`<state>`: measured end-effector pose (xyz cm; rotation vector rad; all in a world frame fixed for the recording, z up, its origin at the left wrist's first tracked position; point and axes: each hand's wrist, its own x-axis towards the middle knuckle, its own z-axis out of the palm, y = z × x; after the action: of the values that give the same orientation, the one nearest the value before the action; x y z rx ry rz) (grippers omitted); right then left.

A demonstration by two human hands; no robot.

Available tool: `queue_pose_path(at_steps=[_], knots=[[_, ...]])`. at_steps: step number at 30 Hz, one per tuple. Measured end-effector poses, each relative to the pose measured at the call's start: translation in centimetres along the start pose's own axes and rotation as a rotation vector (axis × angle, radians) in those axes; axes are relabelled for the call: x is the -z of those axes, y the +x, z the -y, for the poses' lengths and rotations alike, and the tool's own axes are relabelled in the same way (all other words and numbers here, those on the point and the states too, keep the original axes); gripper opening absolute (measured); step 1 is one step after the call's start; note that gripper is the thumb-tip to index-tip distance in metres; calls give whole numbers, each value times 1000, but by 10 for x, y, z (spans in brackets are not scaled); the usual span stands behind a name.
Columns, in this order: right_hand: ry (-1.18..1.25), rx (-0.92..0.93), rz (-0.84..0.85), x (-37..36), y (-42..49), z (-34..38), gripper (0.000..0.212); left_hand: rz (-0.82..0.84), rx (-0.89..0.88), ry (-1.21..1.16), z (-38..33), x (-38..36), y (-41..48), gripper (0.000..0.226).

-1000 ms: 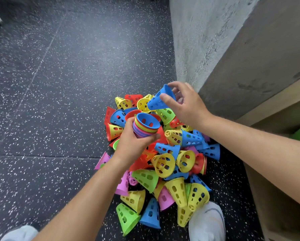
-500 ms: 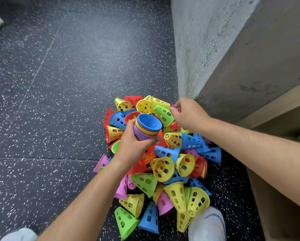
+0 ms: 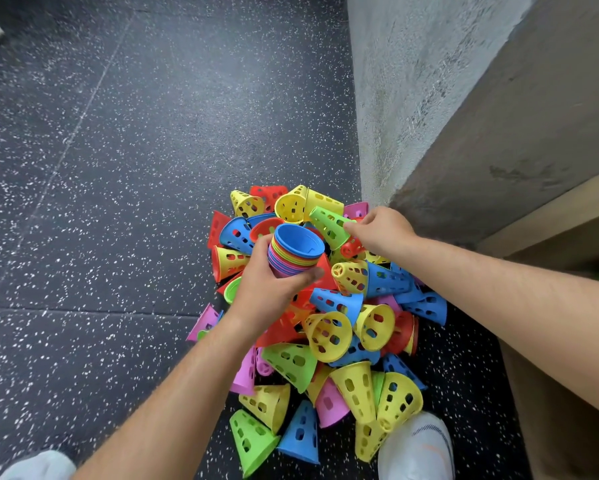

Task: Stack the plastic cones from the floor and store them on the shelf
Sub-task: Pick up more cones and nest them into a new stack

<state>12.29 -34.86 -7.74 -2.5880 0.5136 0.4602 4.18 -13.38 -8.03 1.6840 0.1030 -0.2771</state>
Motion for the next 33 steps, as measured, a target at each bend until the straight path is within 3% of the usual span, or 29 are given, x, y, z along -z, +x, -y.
queue_pose_path(at_steps=[4, 10, 20, 26, 30, 33], knots=[[84, -60, 33, -2, 2, 4, 42, -8, 20, 3, 6, 3, 1, 63], [324, -38, 31, -3, -2, 11, 19, -27, 21, -6, 7, 5, 3, 57], [450, 550, -195, 16, -46, 26, 8, -49, 52, -2, 7, 11, -6, 64], [282, 797, -56, 20, -96, 25, 2, -40, 18, 8, 2, 13, -28, 59], [270, 743, 137, 19, -127, 21, 14, -43, -7, 24, 1, 15, -49, 60], [285, 728, 102, 24, -144, 9, 18, -46, -3, 34, 0, 18, -65, 64]])
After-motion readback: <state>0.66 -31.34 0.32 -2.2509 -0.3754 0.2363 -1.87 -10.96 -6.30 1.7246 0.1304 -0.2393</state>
